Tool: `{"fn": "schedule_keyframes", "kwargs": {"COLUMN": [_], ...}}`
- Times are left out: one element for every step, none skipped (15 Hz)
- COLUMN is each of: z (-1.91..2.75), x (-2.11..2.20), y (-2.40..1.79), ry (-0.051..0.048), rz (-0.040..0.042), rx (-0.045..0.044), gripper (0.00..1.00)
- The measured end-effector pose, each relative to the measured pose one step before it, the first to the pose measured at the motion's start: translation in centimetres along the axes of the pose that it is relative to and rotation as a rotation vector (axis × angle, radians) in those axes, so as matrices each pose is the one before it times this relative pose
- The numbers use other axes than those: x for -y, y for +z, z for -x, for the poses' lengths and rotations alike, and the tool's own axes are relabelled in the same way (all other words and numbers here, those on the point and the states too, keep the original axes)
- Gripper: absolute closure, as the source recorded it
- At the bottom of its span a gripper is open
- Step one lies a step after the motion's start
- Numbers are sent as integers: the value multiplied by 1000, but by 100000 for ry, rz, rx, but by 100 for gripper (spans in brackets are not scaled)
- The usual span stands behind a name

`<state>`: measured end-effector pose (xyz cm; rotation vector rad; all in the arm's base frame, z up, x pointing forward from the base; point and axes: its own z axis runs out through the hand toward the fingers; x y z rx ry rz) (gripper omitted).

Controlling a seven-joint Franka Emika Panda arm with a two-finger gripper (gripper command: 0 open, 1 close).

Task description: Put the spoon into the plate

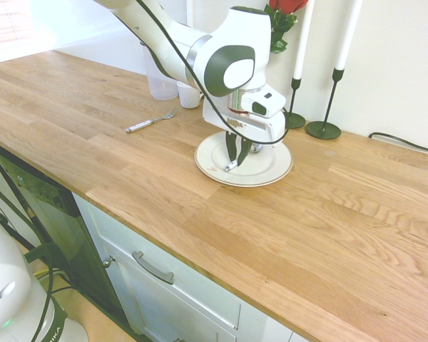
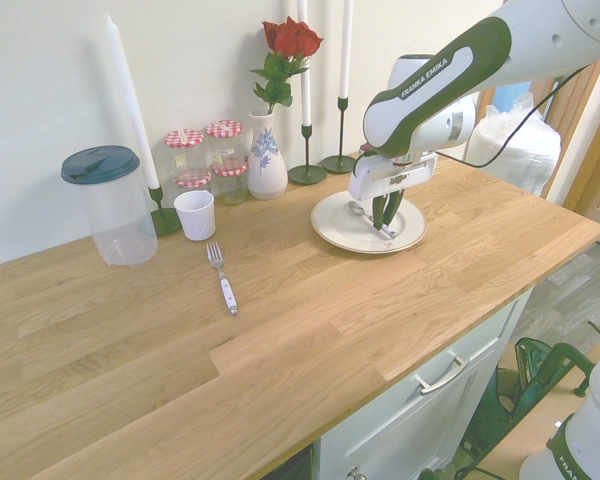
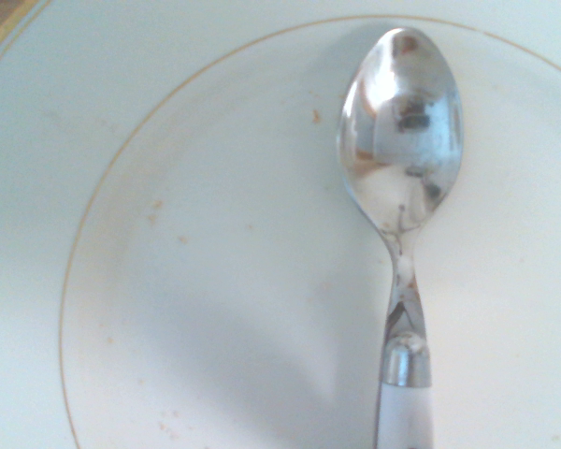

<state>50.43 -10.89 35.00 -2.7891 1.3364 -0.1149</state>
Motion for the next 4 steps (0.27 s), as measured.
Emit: {"fn": "schedule_keyframes", "kwargs": {"z": [129, 282, 747, 1389], "x": [107, 37, 94, 229], "y": [-723, -1778, -2684, -3069], "ry": [-296, -383, -1889, -3940], "rz": [-512, -1117, -1135, -568], "rx": [-299, -530, -74, 583], "gripper": [0, 0, 0, 0]}}
